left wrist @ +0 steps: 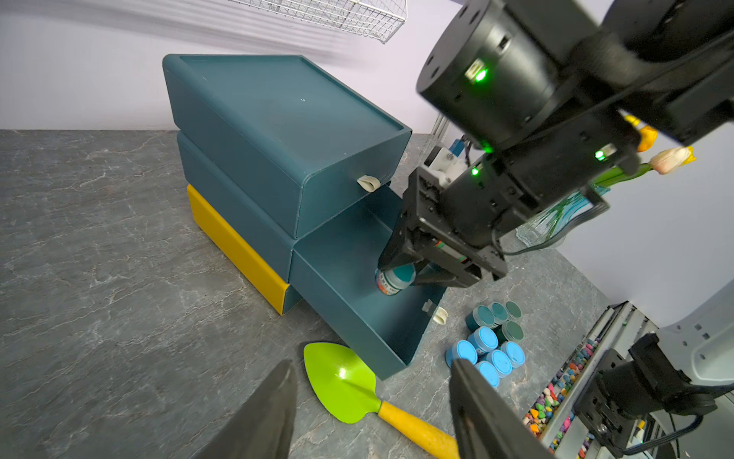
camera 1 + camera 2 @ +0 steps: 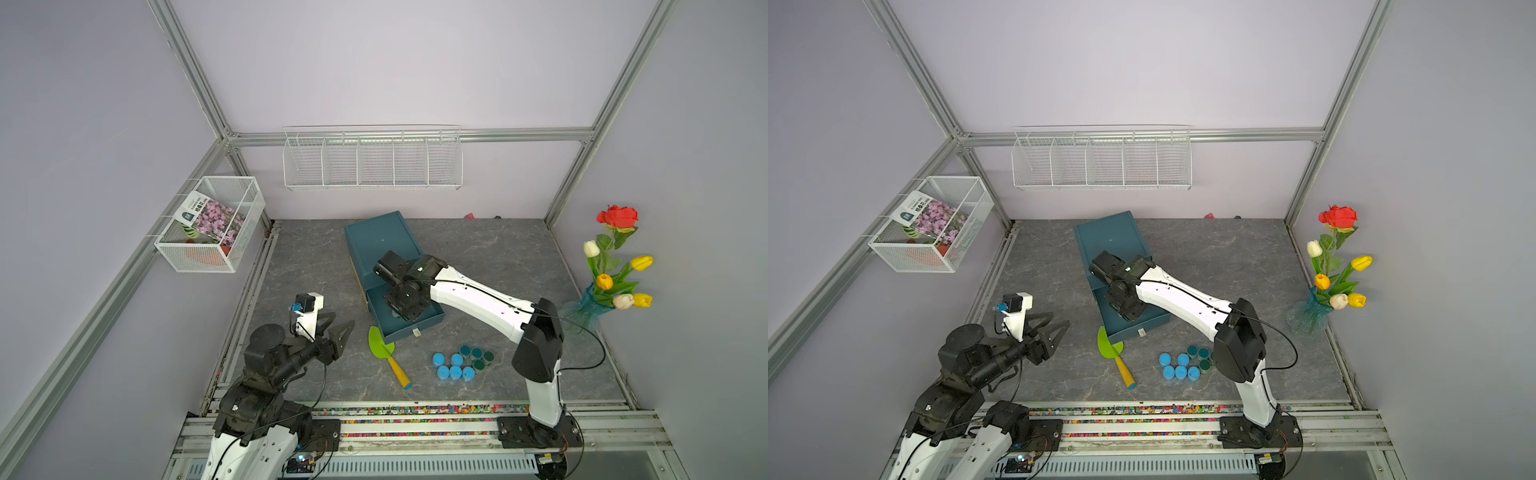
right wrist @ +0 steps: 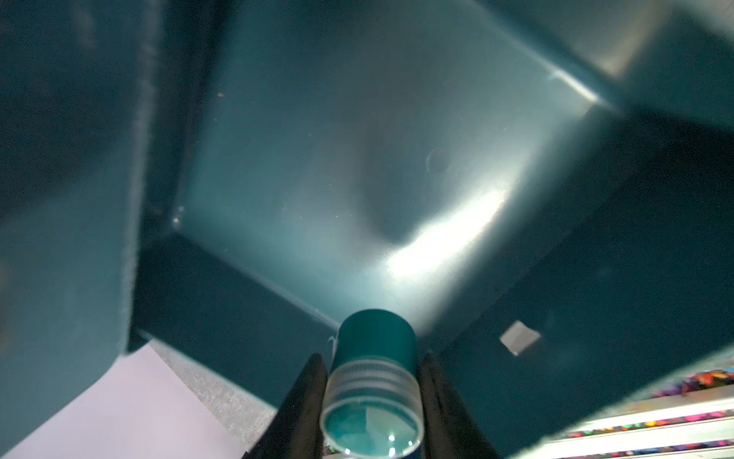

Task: Put the paint cans in the drawer according to color
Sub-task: Place the paint can in the drawer.

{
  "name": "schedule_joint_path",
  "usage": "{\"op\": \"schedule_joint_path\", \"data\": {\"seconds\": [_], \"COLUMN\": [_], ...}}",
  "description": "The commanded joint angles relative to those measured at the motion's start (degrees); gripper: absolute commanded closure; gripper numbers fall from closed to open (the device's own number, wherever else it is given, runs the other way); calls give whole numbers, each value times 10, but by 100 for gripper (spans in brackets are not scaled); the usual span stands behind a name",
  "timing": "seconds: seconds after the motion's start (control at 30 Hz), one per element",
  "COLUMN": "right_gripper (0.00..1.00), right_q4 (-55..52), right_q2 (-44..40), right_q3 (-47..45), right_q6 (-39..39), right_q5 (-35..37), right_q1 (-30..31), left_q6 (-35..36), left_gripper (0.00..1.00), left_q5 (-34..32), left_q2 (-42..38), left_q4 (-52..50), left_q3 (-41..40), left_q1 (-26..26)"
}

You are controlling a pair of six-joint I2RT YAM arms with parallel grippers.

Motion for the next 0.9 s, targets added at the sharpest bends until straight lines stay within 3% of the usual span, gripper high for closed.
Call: {"op": "schedule_joint_path", "data": {"seconds": [0.0,0.33,0.4,0.6,0.87], "right_gripper": [100,95,88,55,42], "right_q4": [7,11,12,22,10], "right_q2": [23,44,46,39,-8], "right_q3": [3,7,5,6,4], "right_q6": [28,33,37,40,41], "right_q5": [-20,-28,-36,-25,9], "right_q1": [7,11,11,11,6], "left_q6": [-1,-3,-2,-3,-3], "left_gripper": [36,36,36,36,36], "left_q5": [3,-2,-1,-1,-1], "left_q2": [-8,-11,-9,-8,-5], "left_q4": [10,10,11,11,12], "left_q3": [-5,-6,-6,-6,-6], "left_q1": [-1,-1,-1,-2,-2]}}
